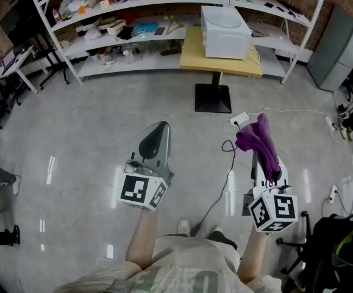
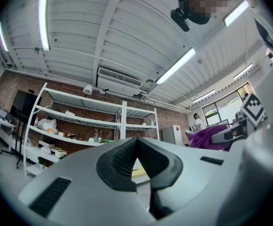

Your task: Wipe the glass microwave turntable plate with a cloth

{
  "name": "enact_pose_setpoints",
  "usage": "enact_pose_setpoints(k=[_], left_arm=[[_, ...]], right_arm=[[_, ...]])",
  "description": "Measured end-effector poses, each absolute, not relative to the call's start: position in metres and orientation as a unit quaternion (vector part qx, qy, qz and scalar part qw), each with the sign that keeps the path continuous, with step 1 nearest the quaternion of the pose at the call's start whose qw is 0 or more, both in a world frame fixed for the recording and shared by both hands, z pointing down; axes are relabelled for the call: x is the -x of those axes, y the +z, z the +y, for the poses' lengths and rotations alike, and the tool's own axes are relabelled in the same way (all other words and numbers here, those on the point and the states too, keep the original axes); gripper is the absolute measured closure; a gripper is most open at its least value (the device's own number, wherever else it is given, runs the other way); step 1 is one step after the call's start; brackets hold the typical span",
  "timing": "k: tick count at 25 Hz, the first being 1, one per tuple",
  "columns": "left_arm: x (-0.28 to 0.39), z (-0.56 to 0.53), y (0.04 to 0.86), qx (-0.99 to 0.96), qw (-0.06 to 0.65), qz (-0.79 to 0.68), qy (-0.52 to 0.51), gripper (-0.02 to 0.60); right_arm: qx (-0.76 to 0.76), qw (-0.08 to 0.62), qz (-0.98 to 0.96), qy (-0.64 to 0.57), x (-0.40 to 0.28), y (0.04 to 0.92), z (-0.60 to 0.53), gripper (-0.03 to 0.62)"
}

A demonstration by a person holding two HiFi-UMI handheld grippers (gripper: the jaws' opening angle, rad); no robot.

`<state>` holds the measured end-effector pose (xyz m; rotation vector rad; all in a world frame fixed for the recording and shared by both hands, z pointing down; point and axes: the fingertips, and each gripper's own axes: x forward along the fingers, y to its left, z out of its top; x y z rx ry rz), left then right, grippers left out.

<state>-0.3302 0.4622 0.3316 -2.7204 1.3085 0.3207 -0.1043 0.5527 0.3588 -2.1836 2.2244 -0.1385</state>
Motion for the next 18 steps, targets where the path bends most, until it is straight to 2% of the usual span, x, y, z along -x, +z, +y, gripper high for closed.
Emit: enact_pose_setpoints(k=[8, 14, 18], left_arm=[[0.314, 0.534, 0.308, 0.894, 0.082, 0.428, 0.105, 0.580], [0.287, 0.602, 0.324, 0.897, 0.067, 0.427, 0.090, 0.580], [0.281, 0.628, 0.331, 0.899, 0.063, 0.426, 0.083, 0.580]], right_arm=[[0.678, 0.019, 0.734, -0.036, 0.116, 0.349, 0.610, 0.543], [0.678, -0.043, 0.734, -0.018, 0.107, 0.364, 0.673, 0.543], [0.672, -0.048, 0.739, -0.018, 0.105, 0.366, 0.697, 0.543]])
